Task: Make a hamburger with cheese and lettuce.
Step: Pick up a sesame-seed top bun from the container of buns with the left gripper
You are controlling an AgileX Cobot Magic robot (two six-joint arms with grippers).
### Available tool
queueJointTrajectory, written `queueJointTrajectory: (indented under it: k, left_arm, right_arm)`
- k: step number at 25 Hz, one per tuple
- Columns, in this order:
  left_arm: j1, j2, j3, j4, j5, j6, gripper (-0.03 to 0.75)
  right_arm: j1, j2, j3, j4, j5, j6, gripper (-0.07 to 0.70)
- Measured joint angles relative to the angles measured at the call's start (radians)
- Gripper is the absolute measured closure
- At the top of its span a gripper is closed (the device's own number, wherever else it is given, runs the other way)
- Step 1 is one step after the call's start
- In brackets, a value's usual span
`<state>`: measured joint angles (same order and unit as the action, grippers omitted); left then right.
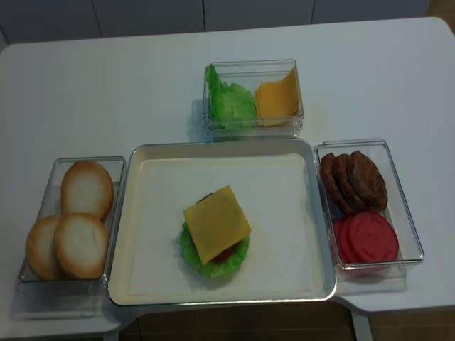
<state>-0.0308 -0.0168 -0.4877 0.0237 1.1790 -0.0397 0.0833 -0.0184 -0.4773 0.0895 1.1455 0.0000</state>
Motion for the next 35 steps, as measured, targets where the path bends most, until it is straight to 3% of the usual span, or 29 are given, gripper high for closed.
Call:
queueJointTrajectory:
  k: [35]
  left_arm:
    - [0.0,0.0,0.0,-0.004,0.0,0.0,0.314]
  right_arm:
    - [0.0,0.0,0.0,0.0,0.0,0.0,0.092]
